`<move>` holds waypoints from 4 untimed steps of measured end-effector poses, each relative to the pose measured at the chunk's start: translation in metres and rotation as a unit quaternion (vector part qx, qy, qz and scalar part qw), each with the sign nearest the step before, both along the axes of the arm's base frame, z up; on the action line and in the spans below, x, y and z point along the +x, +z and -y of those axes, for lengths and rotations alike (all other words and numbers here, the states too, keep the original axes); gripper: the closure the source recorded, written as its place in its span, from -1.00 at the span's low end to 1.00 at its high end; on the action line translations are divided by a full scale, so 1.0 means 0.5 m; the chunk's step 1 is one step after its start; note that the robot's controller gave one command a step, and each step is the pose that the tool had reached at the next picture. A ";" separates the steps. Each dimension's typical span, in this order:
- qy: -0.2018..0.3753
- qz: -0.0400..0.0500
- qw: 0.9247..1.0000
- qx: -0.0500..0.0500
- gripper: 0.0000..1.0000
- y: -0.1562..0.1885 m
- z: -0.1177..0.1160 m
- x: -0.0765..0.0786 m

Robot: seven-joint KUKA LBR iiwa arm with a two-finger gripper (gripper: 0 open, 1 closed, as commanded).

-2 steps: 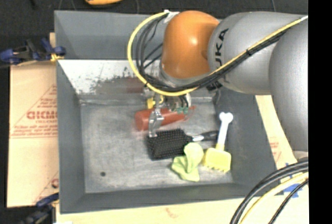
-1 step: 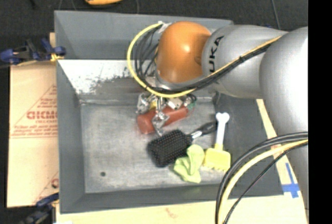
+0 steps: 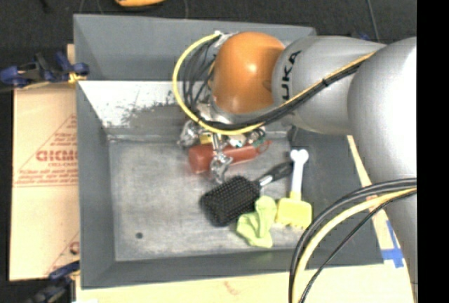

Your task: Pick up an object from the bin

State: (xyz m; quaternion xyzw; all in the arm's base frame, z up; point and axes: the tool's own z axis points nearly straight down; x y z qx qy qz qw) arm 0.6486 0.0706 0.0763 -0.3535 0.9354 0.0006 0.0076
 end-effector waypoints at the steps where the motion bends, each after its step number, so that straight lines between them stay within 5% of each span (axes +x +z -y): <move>1: -0.003 0.000 1.000 0.001 1.00 0.000 0.001 0.000; 2: -0.003 -0.001 1.000 0.001 1.00 0.000 0.001 0.000; 3: 0.003 -0.008 1.000 -0.002 1.00 0.091 -0.005 -0.026; 4: 0.000 -0.005 1.000 -0.002 1.00 0.297 -0.019 -0.043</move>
Offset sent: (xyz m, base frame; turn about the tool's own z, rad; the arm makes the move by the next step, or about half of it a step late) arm 0.0000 0.0000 0.0000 0.0000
